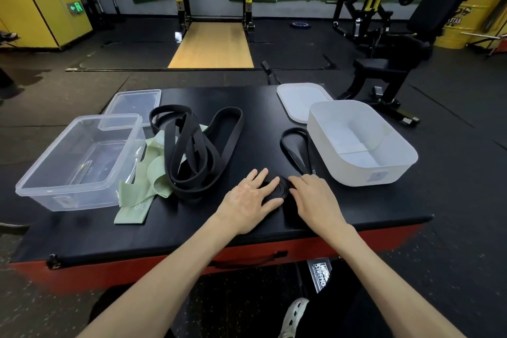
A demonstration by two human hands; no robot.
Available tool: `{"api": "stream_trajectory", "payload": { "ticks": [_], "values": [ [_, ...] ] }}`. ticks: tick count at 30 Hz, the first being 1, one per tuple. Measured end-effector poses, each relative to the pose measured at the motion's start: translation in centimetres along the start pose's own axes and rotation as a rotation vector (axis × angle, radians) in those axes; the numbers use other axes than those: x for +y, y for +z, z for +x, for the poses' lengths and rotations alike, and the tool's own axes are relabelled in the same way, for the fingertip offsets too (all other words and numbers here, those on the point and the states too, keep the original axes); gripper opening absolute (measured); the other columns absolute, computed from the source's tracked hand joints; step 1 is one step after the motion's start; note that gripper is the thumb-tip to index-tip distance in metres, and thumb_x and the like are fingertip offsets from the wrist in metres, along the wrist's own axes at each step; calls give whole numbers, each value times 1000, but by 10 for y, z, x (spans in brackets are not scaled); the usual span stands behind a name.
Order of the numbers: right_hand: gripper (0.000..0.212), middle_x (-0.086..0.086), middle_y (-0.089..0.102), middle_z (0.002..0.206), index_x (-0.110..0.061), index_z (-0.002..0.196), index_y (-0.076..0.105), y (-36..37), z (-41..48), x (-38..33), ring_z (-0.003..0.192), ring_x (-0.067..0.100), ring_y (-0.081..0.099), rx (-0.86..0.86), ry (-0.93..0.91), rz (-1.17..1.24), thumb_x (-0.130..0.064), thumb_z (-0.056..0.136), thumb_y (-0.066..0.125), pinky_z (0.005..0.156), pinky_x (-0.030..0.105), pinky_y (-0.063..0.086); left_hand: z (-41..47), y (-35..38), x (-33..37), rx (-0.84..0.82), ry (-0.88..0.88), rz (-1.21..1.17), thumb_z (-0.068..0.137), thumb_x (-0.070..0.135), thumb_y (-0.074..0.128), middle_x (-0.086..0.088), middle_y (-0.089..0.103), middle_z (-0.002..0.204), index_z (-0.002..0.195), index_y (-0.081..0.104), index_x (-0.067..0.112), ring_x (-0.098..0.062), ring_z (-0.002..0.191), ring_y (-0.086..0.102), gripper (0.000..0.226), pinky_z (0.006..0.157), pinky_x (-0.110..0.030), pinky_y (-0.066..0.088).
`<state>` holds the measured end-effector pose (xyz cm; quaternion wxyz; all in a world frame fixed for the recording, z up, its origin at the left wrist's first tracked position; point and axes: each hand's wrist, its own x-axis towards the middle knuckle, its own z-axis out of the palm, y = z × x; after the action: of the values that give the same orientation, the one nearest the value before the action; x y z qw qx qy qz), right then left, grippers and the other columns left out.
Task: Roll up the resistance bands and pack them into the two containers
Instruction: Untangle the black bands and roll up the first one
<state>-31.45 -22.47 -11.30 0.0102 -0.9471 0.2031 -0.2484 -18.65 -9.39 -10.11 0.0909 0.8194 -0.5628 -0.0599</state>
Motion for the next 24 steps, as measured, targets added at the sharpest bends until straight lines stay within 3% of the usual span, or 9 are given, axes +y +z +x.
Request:
{"api": "stream_trajectory", "payload": {
  "ticks": [5,10,17,20,24],
  "values": [
    [22,7,62,77,-7,100,68,-4,1,1,67,30,60,-16,-21,40,-6,78,72,60,39,50,-6,3,14,58,-97,45,97,59,22,2,4,161,151,11,34,-17,147,0,61,109,-35,35],
    [29,8,64,79,-6,106,70,-1,6,-5,66,29,60,-9,-14,73,-3,77,73,61,40,50,-13,11,27,94,-182,158,99,53,19,-10,5,160,153,6,25,-28,147,3,62,118,-35,21],
    [23,8,58,70,-7,99,73,-4,8,-3,60,29,57,-33,-17,48,-7,76,74,55,38,47,-13,11,28,122,-208,137,97,59,17,-7,5,160,152,8,27,-26,147,4,65,119,-33,17],
    [11,9,59,74,-6,91,71,-4,10,-4,67,31,58,-58,-3,42,-11,83,66,61,39,46,-13,10,26,107,-203,135,97,60,17,-6,4,161,152,7,28,-26,147,4,65,118,-34,17],
    [17,11,63,83,-6,96,70,-8,11,-2,79,31,60,-93,100,127,-18,89,60,70,40,47,-13,8,24,110,-188,126,97,60,19,-7,7,160,152,9,27,-26,147,5,65,118,-34,17]
  ]
}}
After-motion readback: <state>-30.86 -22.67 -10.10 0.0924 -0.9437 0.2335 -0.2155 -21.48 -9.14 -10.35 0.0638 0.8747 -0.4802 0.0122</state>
